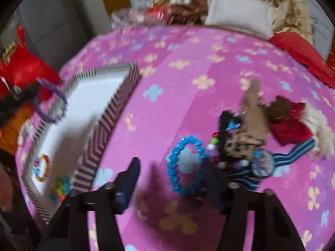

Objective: Organize jewelry
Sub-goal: 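Release the purple bracelet into the tray with the left tool while the right tool grasps the blue bracelet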

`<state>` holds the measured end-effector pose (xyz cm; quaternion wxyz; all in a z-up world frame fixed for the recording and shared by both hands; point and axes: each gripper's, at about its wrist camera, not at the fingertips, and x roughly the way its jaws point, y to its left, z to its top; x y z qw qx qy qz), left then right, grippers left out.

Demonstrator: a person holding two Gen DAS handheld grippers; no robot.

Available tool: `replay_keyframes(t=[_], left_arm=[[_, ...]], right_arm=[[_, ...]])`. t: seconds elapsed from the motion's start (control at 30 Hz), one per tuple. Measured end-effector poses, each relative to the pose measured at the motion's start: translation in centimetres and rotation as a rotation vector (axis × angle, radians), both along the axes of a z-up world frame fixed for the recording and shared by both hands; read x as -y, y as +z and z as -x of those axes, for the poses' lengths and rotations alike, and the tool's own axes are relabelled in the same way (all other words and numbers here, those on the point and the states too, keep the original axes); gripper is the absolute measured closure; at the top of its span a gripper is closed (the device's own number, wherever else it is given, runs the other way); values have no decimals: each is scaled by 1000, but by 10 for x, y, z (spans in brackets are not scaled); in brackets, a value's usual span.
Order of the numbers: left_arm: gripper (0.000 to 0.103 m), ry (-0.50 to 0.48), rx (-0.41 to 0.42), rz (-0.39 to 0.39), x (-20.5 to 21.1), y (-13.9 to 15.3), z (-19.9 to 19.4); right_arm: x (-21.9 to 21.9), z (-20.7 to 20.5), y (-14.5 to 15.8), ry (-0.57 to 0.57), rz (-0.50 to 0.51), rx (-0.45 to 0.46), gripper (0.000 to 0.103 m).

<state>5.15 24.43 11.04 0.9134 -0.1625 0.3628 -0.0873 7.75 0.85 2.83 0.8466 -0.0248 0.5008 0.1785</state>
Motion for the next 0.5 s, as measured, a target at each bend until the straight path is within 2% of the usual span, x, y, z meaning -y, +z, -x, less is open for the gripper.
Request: replay_keyframes(t=[0.13,0.2,0.23,0.3,0.33,0.5], left_arm=[[95,37,-46,-14,-15,-7,-7],[95,52,-74,-19,-21,-13,-10],[95,59,-86,-19,-24,-16,-12],[95,78,-115,-11,-31,-21,-15],[95,89,-128,-10,-34,-24,-16],[95,190,-243,-61,-52,-44,-23]], right_arm=[[-7,-7,-16,-28,82,6,51],[-10,-7,-18,-36,110,18,56],[-10,-7,-17,-36,111,19,60],[-10,-8,-15,-41,111,12,89],[-10,-8,-15,-43,112,5,94],[-10,-10,-7,-66,84,-8,93]])
